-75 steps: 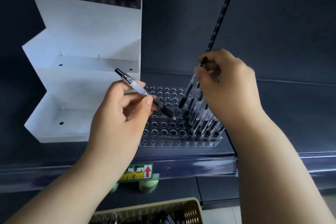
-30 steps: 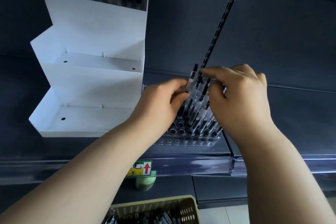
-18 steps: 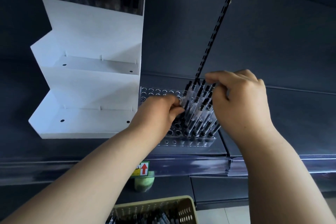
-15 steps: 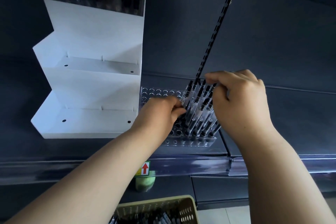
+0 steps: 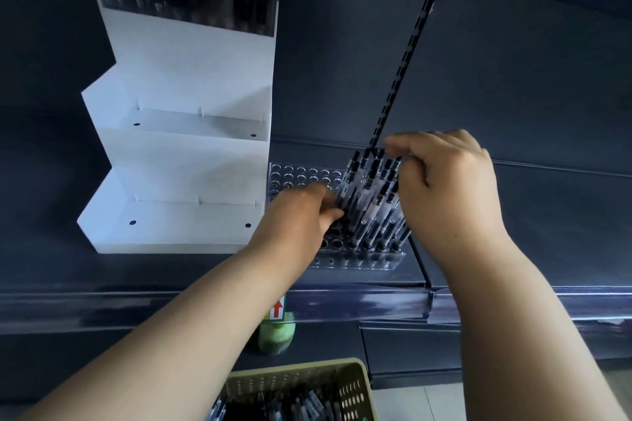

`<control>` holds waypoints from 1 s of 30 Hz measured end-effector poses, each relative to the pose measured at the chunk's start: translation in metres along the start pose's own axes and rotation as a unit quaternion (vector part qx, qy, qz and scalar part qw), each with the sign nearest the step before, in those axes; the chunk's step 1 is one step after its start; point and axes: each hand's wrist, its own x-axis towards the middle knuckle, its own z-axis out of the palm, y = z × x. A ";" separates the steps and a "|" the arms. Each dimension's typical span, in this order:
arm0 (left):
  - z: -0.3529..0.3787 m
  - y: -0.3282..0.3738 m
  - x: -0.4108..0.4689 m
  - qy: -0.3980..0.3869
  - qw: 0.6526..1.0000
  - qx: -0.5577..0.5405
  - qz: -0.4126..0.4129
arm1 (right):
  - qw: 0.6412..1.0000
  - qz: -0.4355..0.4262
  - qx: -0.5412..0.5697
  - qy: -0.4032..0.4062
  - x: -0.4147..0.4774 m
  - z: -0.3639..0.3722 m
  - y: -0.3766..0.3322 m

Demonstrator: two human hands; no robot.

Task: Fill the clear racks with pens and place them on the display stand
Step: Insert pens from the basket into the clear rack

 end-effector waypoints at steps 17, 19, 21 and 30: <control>-0.031 -0.011 -0.155 -0.055 0.963 0.254 0.065 | 0.952 -0.045 -0.023 -0.302 -0.147 0.007 -0.038; -0.025 -0.019 -0.179 -0.090 0.957 0.273 0.025 | 0.941 -0.001 -0.034 -0.337 -0.174 0.009 -0.039; -0.019 -0.027 -0.202 -0.118 0.952 0.283 -0.017 | 0.925 0.061 -0.038 -0.374 -0.200 0.012 -0.040; 0.013 -0.058 -0.278 -0.257 0.915 0.237 -0.203 | 0.833 0.226 -0.045 -0.502 -0.292 0.030 -0.044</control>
